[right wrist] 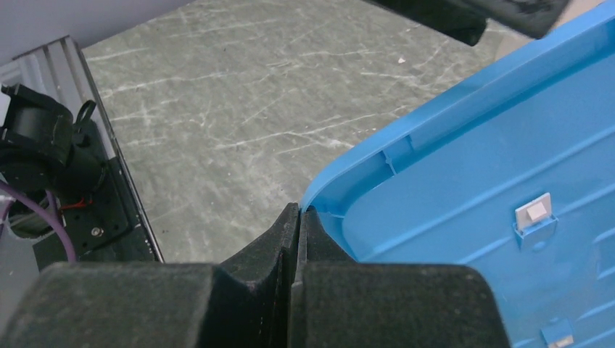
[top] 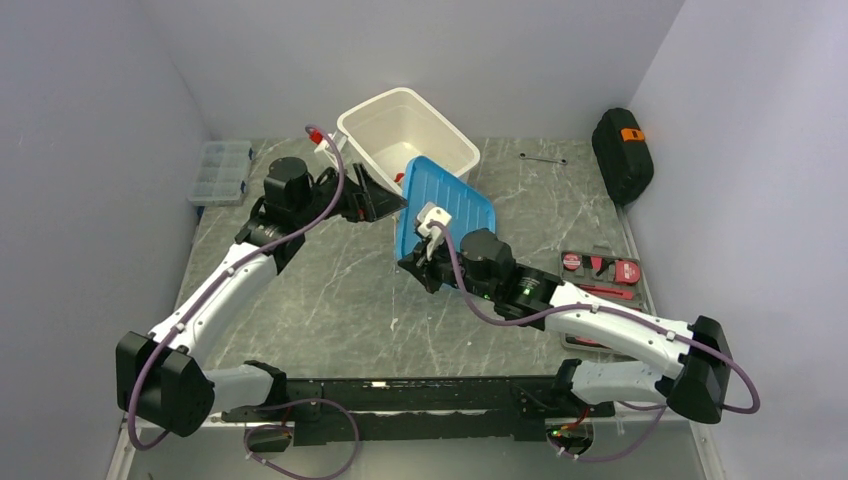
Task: Organize the chemistry lab equipment
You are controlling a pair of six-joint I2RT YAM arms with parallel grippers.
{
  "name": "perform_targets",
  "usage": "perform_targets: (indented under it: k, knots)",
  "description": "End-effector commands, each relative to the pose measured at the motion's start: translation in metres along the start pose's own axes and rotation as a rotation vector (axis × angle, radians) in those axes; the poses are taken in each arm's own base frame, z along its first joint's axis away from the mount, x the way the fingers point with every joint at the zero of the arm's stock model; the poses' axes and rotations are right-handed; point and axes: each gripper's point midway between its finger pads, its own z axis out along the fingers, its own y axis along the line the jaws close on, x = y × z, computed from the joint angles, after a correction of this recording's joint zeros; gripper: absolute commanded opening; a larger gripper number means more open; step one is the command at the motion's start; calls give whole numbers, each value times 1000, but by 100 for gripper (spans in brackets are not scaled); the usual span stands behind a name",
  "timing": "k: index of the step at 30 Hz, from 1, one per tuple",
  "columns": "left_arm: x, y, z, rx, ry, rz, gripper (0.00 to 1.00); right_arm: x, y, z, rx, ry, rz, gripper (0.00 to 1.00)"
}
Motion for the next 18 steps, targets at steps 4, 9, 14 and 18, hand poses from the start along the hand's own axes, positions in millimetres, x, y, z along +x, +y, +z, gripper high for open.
perform_targets:
  k: [4,9,14,18]
  knots:
    - [2,1,11,0,33,29,93,-30,22,9,-69,-82,-54,0]
    - [15,15,18,-62,93,20,82,-24,29,16,-86,-45,-98,0]
    - [21,24,23,-101,129,22,59,-18,32,22,-68,-5,-140,0]
    - [25,31,23,-125,140,17,37,-9,32,25,-48,30,-159,0]
